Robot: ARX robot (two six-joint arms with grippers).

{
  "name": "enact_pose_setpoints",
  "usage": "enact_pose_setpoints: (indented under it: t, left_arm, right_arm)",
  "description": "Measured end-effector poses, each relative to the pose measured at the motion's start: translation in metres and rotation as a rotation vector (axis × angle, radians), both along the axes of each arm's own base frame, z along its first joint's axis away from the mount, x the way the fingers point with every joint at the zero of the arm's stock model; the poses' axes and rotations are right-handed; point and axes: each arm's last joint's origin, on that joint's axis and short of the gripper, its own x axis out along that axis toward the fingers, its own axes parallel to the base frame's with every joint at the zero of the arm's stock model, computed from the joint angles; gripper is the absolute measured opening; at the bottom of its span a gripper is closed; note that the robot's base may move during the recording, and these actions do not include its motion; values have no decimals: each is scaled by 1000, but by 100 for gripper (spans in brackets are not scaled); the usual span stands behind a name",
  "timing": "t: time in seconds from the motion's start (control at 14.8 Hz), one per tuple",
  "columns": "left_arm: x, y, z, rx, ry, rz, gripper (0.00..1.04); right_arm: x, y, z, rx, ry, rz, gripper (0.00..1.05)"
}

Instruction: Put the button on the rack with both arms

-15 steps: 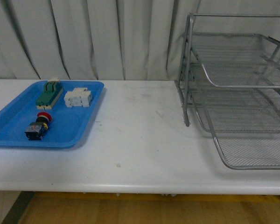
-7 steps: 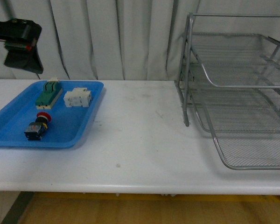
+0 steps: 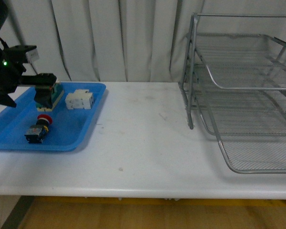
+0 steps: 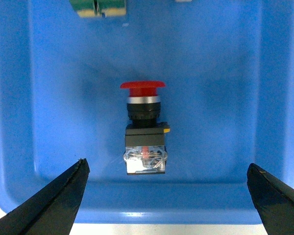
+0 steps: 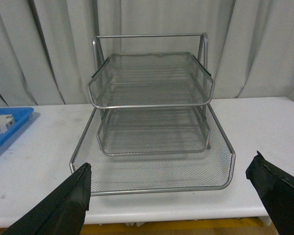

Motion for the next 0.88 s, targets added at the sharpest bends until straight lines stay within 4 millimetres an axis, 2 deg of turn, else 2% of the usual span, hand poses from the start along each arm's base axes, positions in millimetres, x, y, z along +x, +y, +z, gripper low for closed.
enact_pose_setpoints:
  t: [0.07, 0.27, 0.54, 0.68, 0.75, 0.88]
  left_arm:
    - [3, 6, -16, -10, 27, 11, 98]
    - [13, 10, -44, -15, 64, 15, 98]
    - [25, 13, -54, 2, 40, 23, 98]
    - [26, 13, -68, 1, 58, 28, 98]
    - [26, 13, -74, 2, 72, 33, 92]
    - [25, 13, -77, -6, 73, 39, 70]
  right_arm:
    - [0, 0, 0, 0, 0, 0, 98]
    - [0, 0, 0, 0, 0, 0, 98]
    - [0, 0, 0, 0, 0, 0, 98]
    - [0, 0, 0, 0, 0, 0, 98]
    - [0, 0, 0, 0, 0, 0, 98]
    - [0, 0, 0, 0, 0, 0, 98]
